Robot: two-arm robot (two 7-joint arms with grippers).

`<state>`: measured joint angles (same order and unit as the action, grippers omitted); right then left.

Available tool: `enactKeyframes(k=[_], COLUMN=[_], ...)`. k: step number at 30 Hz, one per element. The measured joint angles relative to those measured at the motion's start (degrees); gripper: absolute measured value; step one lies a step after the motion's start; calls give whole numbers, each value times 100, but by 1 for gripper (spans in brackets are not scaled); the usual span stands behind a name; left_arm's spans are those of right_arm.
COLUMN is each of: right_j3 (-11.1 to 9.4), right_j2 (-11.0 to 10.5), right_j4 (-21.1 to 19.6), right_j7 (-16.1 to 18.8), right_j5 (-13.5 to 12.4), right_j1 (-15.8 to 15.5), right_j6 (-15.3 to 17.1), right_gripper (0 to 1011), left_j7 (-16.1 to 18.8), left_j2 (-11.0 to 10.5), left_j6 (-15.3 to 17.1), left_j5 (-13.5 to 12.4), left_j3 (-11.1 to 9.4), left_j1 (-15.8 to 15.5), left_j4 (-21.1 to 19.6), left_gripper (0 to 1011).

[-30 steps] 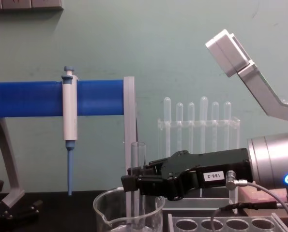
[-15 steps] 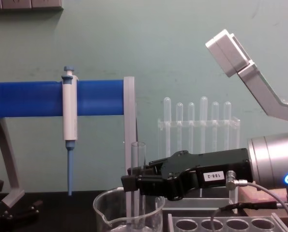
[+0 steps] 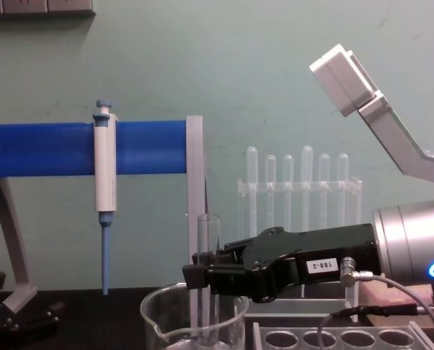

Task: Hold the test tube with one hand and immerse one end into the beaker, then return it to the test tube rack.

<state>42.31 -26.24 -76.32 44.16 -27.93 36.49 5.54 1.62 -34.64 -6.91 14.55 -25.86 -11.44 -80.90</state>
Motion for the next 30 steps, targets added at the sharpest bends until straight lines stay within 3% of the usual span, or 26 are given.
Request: enactKeyframes(k=[30], right_j3=[0], right_j2=[0], right_j4=[0], right_j7=[0], right_j5=[0], right_j1=[0], right_j6=[0], right_gripper=[237], left_j7=[0], left_j2=[0], left_j6=[0], left_j5=[0], left_j3=[0], left_j1=[0], left_j4=[0], left_gripper=[1000])
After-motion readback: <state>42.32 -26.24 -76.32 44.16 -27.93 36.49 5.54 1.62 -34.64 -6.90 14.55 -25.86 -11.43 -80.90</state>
